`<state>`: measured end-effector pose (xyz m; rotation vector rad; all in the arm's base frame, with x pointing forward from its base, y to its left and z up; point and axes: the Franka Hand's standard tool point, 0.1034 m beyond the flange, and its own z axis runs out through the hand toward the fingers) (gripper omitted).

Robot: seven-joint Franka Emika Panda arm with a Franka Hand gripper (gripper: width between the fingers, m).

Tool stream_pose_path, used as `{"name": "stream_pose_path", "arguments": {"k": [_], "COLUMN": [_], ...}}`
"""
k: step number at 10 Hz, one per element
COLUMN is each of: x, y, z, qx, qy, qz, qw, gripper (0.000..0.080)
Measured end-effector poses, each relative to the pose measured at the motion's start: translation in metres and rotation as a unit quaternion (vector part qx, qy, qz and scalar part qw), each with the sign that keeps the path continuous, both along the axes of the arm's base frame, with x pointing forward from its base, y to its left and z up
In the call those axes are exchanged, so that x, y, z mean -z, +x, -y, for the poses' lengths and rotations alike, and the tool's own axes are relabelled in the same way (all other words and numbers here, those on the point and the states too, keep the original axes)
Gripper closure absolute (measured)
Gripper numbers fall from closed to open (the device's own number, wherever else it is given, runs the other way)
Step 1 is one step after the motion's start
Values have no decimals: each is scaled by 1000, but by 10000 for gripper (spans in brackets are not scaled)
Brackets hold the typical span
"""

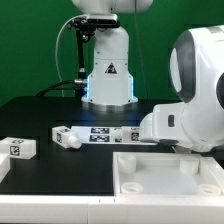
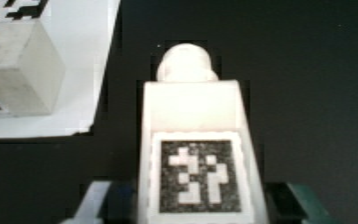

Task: Assemble square table

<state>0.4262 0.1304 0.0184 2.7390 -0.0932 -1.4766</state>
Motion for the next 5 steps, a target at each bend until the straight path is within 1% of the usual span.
{"name": "stream_pose_path", "arguments": {"k": [1,2,3,4,5], "x": [-18,-43,-62,-76,-80], "y": [15,39,56,68,75], "z": [4,7,11,13,9], "qx": [1,-3,-1,2,1], "qy": [3,11,17,21,25], "qz": [-5,3,17,46,88], "qw": [1000,1000,1000,999,996], "gripper": [517,517,517,517,517]}}
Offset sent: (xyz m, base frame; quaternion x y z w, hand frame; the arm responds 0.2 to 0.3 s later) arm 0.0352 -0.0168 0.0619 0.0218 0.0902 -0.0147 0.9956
